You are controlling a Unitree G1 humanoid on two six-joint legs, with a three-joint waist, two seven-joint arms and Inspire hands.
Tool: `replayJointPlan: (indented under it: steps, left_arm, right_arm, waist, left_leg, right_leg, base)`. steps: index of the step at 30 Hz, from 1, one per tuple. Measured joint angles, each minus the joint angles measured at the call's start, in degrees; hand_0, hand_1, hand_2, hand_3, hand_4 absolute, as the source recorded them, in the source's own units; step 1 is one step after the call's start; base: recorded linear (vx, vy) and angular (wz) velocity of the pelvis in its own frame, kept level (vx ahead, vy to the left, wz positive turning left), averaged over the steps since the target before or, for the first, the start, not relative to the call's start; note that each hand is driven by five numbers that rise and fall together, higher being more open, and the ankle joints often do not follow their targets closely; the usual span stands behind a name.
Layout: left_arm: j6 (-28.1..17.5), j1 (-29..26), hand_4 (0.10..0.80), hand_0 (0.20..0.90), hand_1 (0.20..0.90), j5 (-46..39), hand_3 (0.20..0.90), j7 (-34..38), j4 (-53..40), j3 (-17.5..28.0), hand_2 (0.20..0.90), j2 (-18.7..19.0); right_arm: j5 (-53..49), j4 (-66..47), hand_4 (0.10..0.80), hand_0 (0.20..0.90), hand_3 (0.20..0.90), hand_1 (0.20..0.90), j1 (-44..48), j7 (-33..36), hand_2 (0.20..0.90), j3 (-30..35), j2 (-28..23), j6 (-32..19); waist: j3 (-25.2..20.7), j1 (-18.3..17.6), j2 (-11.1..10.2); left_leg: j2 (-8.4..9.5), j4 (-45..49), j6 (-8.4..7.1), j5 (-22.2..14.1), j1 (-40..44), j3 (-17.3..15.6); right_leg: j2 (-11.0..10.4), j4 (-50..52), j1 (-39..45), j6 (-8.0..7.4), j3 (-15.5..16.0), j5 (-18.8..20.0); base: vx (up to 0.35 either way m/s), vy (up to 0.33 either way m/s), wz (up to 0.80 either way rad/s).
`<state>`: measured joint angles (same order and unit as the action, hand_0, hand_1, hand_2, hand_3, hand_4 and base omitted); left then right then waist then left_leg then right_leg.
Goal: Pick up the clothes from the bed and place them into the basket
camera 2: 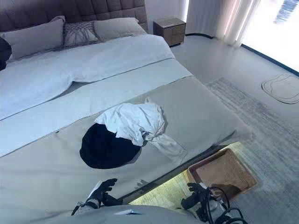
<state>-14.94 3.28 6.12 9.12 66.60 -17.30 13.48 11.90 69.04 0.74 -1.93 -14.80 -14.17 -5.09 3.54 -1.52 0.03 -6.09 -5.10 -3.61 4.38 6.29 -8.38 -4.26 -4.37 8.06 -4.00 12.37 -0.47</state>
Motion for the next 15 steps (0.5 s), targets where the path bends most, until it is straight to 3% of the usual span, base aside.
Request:
replayJointPlan:
  steps: [15]
  left_arm:
    - [0.2, -0.6, 0.800, 0.900, 0.900, 0.4, 0.900, 0.0, 0.0, -0.5, 0.900, 0.0]
  right_arm:
    - [1.0, 0.6, 0.800, 0.900, 0.900, 0.900, 1.0, 0.5, 0.900, 0.3, 0.0, 0.1]
  waist:
    - [0.8, 0.1, 0.2]
  left_leg:
    - [0.05, 0.0, -0.02, 0.0, 0.5, -0.4]
  right_leg:
    - [0.0, -0.5, 0.4, 0.00, -0.2, 0.0]
  base:
    - [0.009, 0.003, -0.01]
